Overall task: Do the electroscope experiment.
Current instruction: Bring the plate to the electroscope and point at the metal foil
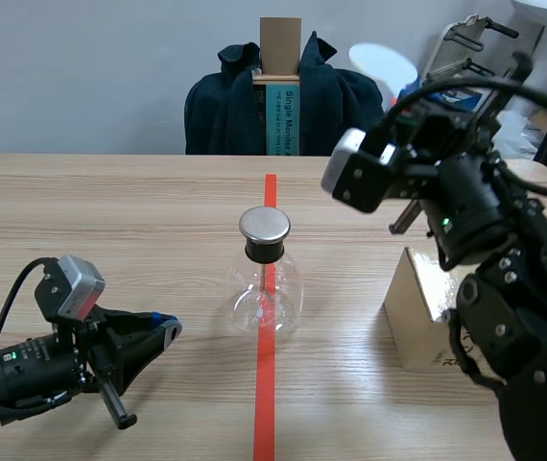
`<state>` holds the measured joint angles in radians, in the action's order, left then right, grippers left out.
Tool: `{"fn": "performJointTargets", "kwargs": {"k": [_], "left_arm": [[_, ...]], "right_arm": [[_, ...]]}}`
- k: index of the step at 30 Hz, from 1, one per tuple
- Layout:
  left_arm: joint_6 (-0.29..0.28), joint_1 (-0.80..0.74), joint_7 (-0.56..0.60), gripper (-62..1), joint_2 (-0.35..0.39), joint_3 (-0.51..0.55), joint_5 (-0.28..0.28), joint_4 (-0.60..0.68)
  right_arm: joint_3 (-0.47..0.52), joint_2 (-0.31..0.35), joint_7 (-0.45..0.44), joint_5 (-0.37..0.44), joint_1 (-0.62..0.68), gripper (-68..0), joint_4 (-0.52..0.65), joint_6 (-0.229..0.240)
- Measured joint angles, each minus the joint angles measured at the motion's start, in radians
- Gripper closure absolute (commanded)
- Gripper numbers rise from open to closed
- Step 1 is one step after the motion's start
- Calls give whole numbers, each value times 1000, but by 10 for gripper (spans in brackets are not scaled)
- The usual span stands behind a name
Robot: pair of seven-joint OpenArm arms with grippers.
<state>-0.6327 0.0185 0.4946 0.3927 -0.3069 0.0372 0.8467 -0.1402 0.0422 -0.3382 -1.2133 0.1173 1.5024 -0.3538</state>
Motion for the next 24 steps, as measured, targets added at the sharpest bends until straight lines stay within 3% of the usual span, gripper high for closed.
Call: {"fn": "performJointTargets", "kwargs": {"k": [12, 19, 24], "left_arm": [[56, 16, 19, -32, -27, -12, -11, -10], [75, 16, 19, -32, -41, -12, -20, -9], [75, 16, 19, -32, -41, -12, -30, -9]], "right_arm": [[-42, 0, -42, -85, 159, -6, 0, -5], [-42, 2, -128, -104, 183, -6, 0, -8], [-42, 2, -137, -104, 185, -6, 0, -8]]}}
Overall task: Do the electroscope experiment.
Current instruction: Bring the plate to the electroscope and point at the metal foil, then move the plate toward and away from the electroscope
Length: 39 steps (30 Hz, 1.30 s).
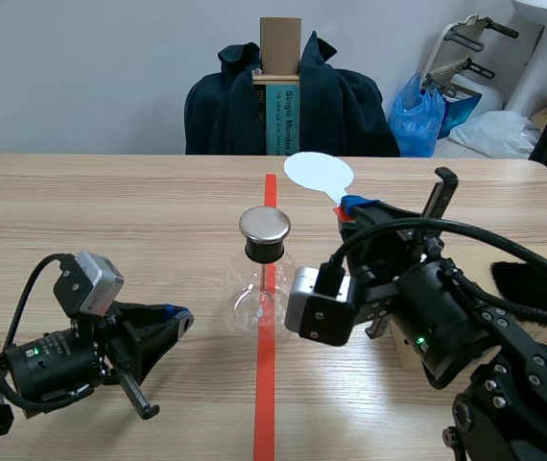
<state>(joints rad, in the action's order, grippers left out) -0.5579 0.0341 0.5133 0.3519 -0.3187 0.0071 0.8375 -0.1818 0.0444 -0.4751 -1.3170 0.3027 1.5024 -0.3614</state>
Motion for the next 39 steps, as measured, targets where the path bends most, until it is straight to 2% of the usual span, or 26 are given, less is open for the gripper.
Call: {"fn": "performJointTargets", "kwargs": {"k": [18, 22, 26, 39], "left_arm": [[0, 0, 0, -32, 0, 0, 0, 0], [0, 0, 0, -32, 0, 0, 0, 0], [0, 0, 0, -32, 0, 0, 0, 0], [0, 0, 0, -32, 0, 0, 0, 0]], "right_arm": [[0, 3, -214, -3, 25, -6, 0, 4], [0, 3, -236, -4, 25, -6, 0, 8], [0, 3, -246, -20, 25, -6, 0, 47], [0, 3, -246, -19, 25, -6, 0, 48]]}}
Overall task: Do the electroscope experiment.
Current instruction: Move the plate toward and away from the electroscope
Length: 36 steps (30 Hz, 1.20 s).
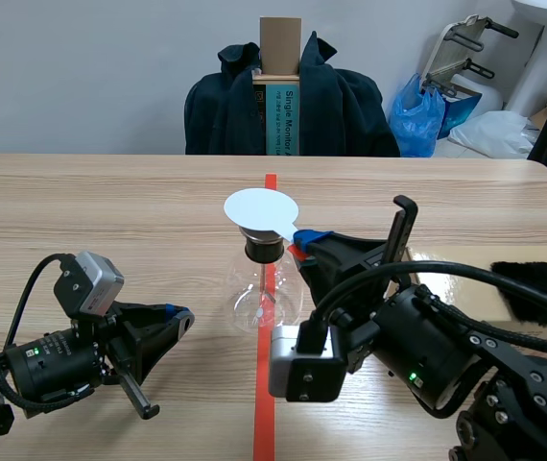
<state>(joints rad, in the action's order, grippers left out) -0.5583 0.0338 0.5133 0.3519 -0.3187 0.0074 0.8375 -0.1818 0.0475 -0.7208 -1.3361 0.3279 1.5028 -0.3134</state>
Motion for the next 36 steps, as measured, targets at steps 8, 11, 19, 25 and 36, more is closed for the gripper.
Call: {"fn": "performJointTargets", "kwargs": {"k": [8, 11, 19, 25, 36], "left_arm": [[0, 0, 0, -32, 0, 0, 0, 0], [0, 0, 0, -32, 0, 0, 0, 0], [0, 0, 0, -32, 0, 0, 0, 0], [0, 0, 0, -32, 0, 0, 0, 0], [0, 0, 19, -32, 0, 0, 0, 0]], "right_arm": [[0, 0, 95, 0, 0, -6, 0, -28], [1, 0, 146, 1, 3, -6, 0, -29], [16, 0, 224, 1, 6, -6, 0, -29], [38, 0, 245, 1, 6, -6, 0, -29], [38, 0, 85, -27, 22, -6, 0, -29]]}}
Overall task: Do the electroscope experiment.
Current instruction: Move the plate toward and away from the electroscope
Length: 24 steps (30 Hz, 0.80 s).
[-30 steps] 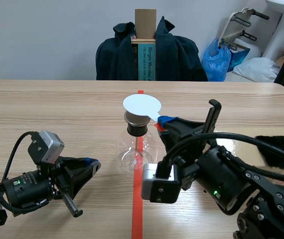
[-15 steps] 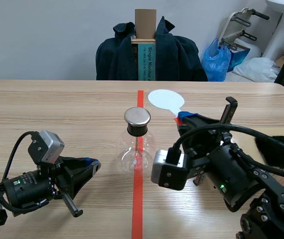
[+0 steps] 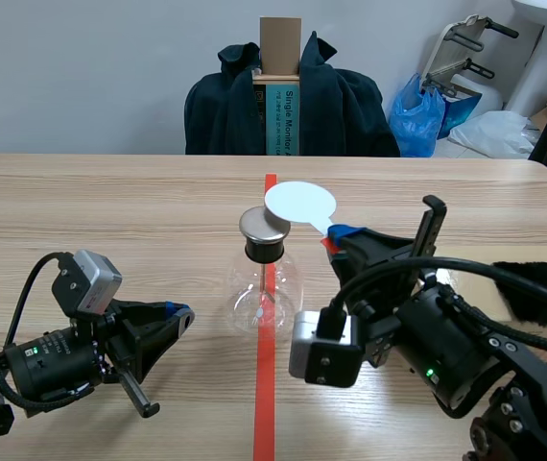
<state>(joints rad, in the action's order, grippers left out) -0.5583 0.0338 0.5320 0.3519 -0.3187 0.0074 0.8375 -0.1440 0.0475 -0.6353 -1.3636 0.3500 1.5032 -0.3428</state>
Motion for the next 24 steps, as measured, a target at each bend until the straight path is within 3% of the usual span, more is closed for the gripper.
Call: {"fn": "performJointTargets", "kwargs": {"k": [11, 24], "left_arm": [[0, 0, 2, -32, 0, 0, 0, 0], [0, 0, 4, -32, 0, 0, 0, 0]], "right_arm": [[0, 3, -125, -2, 15, -6, 0, -23], [0, 3, -125, -2, 15, -6, 0, -23]]}}
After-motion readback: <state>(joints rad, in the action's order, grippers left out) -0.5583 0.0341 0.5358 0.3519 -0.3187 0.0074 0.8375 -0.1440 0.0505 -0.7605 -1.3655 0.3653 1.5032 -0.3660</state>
